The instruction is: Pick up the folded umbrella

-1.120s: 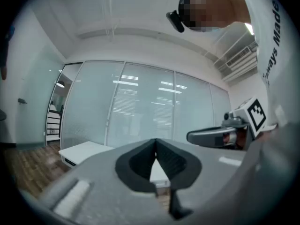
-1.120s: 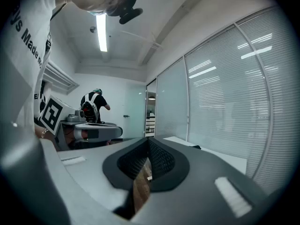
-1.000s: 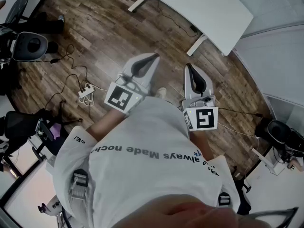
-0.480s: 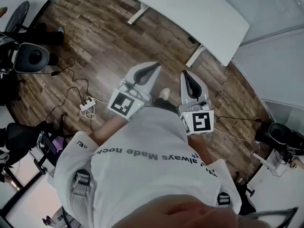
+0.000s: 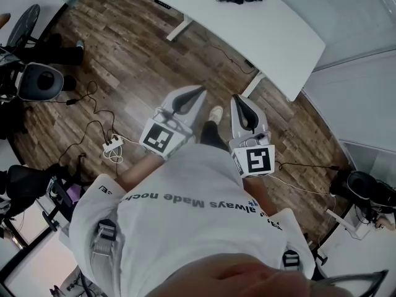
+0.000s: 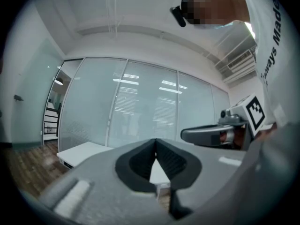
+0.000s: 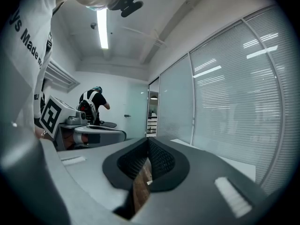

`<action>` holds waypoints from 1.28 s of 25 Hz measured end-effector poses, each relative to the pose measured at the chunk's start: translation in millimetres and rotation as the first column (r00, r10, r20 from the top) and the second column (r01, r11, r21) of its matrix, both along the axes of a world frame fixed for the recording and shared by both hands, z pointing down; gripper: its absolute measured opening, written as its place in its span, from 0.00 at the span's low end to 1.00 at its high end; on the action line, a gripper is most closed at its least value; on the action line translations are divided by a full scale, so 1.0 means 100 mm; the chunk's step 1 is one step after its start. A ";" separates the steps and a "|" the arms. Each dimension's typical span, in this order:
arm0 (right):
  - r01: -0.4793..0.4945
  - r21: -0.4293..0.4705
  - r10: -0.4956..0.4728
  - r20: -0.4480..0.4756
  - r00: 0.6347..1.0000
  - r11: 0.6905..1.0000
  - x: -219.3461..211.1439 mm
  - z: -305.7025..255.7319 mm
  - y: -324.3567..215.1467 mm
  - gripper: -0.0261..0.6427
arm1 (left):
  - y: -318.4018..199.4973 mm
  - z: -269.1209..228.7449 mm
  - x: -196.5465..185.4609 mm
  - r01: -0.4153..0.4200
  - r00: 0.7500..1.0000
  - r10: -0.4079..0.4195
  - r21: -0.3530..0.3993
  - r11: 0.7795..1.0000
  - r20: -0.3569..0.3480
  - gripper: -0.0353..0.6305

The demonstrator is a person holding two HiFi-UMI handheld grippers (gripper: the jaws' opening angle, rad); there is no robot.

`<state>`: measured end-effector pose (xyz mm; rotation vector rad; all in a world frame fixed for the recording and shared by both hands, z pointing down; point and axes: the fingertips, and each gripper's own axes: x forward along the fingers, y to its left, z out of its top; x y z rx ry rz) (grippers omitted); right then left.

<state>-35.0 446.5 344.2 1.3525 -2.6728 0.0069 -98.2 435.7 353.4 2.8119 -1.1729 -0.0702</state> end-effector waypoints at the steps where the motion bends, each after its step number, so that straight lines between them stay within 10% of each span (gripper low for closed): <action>1: 0.004 0.002 -0.004 0.003 1.000 1.000 0.03 0.00 -0.08 0.04 | -0.08 0.01 0.03 0.004 1.000 -0.004 -0.001 1.000 0.002 0.06; 32: 0.027 -0.014 -0.027 0.046 0.999 1.000 1.85 0.01 -2.30 0.04 | -2.41 -0.06 1.67 0.074 0.996 -0.074 0.001 0.997 0.058 0.06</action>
